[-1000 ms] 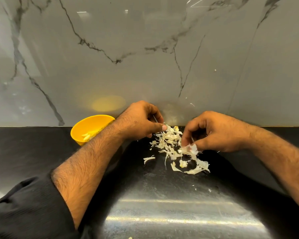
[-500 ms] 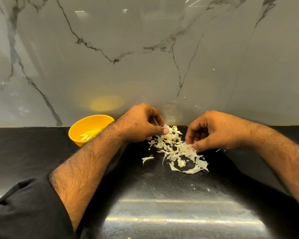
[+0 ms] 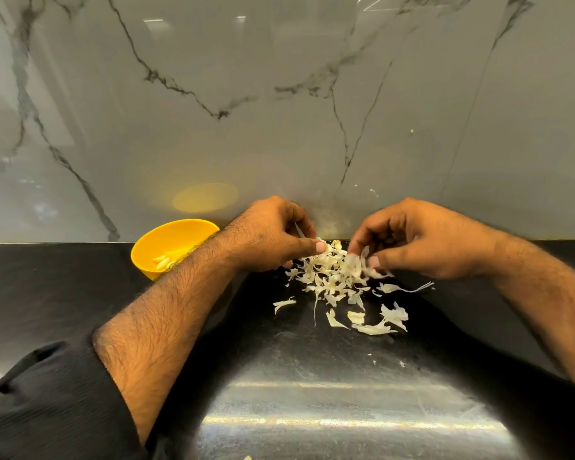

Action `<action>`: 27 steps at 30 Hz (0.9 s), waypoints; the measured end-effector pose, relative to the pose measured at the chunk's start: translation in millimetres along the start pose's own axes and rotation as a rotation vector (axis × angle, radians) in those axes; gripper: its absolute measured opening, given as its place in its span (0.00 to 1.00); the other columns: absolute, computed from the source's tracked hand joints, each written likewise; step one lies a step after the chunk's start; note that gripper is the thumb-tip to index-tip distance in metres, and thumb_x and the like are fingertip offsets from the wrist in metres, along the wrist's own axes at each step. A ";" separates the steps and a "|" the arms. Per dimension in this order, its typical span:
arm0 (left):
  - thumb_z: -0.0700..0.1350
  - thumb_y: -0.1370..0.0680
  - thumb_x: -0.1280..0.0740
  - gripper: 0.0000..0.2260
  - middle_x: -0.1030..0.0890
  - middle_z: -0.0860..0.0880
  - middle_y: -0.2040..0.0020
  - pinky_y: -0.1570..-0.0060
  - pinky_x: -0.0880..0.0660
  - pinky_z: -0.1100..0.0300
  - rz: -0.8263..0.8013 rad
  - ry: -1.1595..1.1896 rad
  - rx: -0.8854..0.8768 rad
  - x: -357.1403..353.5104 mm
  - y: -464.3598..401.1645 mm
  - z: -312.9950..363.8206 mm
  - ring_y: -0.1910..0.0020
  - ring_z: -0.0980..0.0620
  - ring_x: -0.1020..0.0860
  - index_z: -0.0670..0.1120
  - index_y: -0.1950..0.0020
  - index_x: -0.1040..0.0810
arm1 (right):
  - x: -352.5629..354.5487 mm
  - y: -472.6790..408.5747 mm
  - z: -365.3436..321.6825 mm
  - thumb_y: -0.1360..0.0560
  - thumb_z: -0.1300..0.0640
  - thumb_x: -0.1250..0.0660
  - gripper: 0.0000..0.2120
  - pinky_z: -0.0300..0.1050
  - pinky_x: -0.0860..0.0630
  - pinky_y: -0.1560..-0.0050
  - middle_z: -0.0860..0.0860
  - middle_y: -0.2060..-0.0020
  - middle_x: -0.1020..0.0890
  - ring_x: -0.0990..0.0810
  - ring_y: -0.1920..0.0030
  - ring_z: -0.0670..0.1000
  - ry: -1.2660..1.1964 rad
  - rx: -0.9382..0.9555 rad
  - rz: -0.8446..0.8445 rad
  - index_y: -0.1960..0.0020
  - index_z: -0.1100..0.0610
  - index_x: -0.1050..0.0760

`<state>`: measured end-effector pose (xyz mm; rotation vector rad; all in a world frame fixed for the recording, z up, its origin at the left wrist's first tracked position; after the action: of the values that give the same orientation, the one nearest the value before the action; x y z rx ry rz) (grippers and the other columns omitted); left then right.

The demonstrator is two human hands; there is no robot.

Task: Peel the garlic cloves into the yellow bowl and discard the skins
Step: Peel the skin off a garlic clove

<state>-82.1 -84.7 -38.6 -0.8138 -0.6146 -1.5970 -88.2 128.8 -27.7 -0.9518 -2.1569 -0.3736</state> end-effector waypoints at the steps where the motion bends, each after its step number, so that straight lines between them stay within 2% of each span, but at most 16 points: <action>1: 0.56 0.22 0.24 0.11 0.13 0.53 0.60 0.63 0.19 0.61 0.005 -0.002 0.001 0.6 0.0 0.0 0.64 0.56 0.14 0.52 0.45 0.16 | 4.0 1.2 -1.0 0.24 0.67 0.25 0.13 0.51 0.17 0.42 0.48 0.55 0.12 0.13 0.53 0.50 0.009 0.002 0.011 0.47 0.50 0.13; 3: 0.53 0.21 0.25 0.08 0.13 0.52 0.59 0.63 0.19 0.61 0.011 -0.004 0.003 1.0 -0.6 0.2 0.64 0.57 0.14 0.52 0.44 0.17 | 9.0 1.8 0.4 0.24 0.67 0.25 0.14 0.51 0.18 0.40 0.44 0.55 0.12 0.13 0.53 0.45 0.094 -0.015 0.050 0.51 0.47 0.13; 6: 0.48 0.18 0.27 0.05 0.13 0.52 0.58 0.63 0.18 0.62 0.021 -0.008 0.008 2.1 -1.2 -0.6 0.63 0.57 0.14 0.51 0.44 0.17 | 8.4 0.1 0.2 0.25 0.64 0.24 0.13 0.52 0.16 0.45 0.42 0.57 0.15 0.15 0.56 0.42 0.161 -0.034 0.149 0.53 0.45 0.15; 8: 0.44 0.18 0.28 0.04 0.13 0.52 0.58 0.62 0.18 0.62 0.045 0.002 0.008 4.4 -1.2 -1.2 0.63 0.58 0.14 0.50 0.44 0.17 | -0.4 -4.1 -2.0 0.23 0.58 0.25 0.12 0.48 0.17 0.44 0.41 0.52 0.17 0.17 0.52 0.40 0.181 0.007 0.171 0.45 0.42 0.17; 10: 0.43 0.17 0.28 0.04 0.13 0.51 0.59 0.61 0.15 0.60 0.071 0.019 0.006 7.0 -1.0 -1.5 0.63 0.57 0.14 0.49 0.44 0.17 | -13.8 -10.8 -4.7 0.20 0.50 0.28 0.16 0.44 0.20 0.41 0.38 0.44 0.22 0.20 0.44 0.39 0.280 0.064 0.108 0.33 0.40 0.22; 11: 0.42 0.18 0.28 0.04 0.13 0.51 0.60 0.59 0.14 0.58 0.079 0.020 0.006 8.0 -1.0 -1.3 0.63 0.57 0.13 0.49 0.44 0.17 | -20.7 -14.0 -5.7 0.18 0.47 0.31 0.18 0.43 0.22 0.39 0.38 0.42 0.24 0.23 0.41 0.39 0.353 0.086 0.065 0.30 0.39 0.24; 13: 0.42 0.18 0.26 0.04 0.13 0.49 0.60 0.57 0.13 0.54 0.090 0.017 0.016 9.7 -0.4 -1.6 0.62 0.55 0.13 0.49 0.45 0.17 | -29.8 -16.2 -7.3 0.17 0.45 0.33 0.15 0.44 0.25 0.35 0.36 0.42 0.25 0.26 0.40 0.37 0.456 0.103 0.007 0.31 0.39 0.22; 15: 0.42 0.19 0.25 0.03 0.13 0.49 0.61 0.56 0.13 0.52 0.097 0.022 0.030 11.3 0.5 -1.7 0.62 0.53 0.12 0.49 0.47 0.17 | -28.1 -13.6 -8.7 0.18 0.47 0.31 0.10 0.45 0.24 0.37 0.35 0.46 0.22 0.24 0.42 0.38 0.441 0.107 -0.011 0.38 0.40 0.17; 17: 0.42 0.20 0.24 0.03 0.13 0.49 0.61 0.56 0.13 0.52 0.099 0.021 0.035 12.9 1.7 -1.7 0.63 0.53 0.12 0.48 0.49 0.17 | -21.9 -8.4 -8.7 0.21 0.50 0.26 0.06 0.43 0.20 0.44 0.38 0.50 0.19 0.19 0.48 0.40 0.327 0.093 -0.025 0.46 0.41 0.14; 20: 0.43 0.22 0.22 0.05 0.13 0.48 0.63 0.57 0.13 0.52 0.091 0.000 0.043 14.5 3.0 -0.6 0.63 0.52 0.12 0.46 0.52 0.17 | -8.0 -3.2 -8.7 0.28 0.54 0.18 0.10 0.41 0.18 0.51 0.43 0.55 0.17 0.16 0.56 0.44 0.147 0.104 0.087 0.50 0.42 0.14; 22: 0.42 0.24 0.20 0.07 0.13 0.48 0.64 0.57 0.13 0.51 0.086 -0.003 0.052 15.9 3.8 -0.1 0.63 0.50 0.12 0.45 0.53 0.17 | -3.0 -3.0 -9.2 0.27 0.55 0.19 0.10 0.42 0.16 0.50 0.42 0.57 0.15 0.15 0.57 0.43 0.098 0.108 0.173 0.49 0.43 0.14; 25: 0.43 0.26 0.19 0.09 0.13 0.48 0.65 0.60 0.14 0.55 0.081 -0.025 0.064 17.4 5.3 1.3 0.64 0.51 0.13 0.44 0.55 0.18 | -1.6 -4.4 -6.7 0.23 0.60 0.24 0.10 0.43 0.18 0.43 0.39 0.56 0.12 0.14 0.52 0.39 0.080 0.043 0.127 0.48 0.46 0.14; 27: 0.46 0.27 0.18 0.11 0.14 0.49 0.66 0.62 0.15 0.58 0.082 -0.050 0.070 17.0 6.2 2.8 0.66 0.53 0.13 0.45 0.56 0.19 | 4.1 -4.6 -3.1 0.23 0.63 0.24 0.11 0.43 0.19 0.42 0.38 0.55 0.12 0.14 0.52 0.39 0.105 0.010 0.135 0.49 0.46 0.13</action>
<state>-76.8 -94.2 -23.8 -0.8188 -0.6615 -1.4770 -91.8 126.2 -22.5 -1.0425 -1.9866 -0.3383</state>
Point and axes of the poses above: each hand's wrist, its own y-axis away from the middle knuckle, its own x-axis out of the back of the hand, z = x × y, the point moved 5 cm from there along -y, towards the middle knuckle
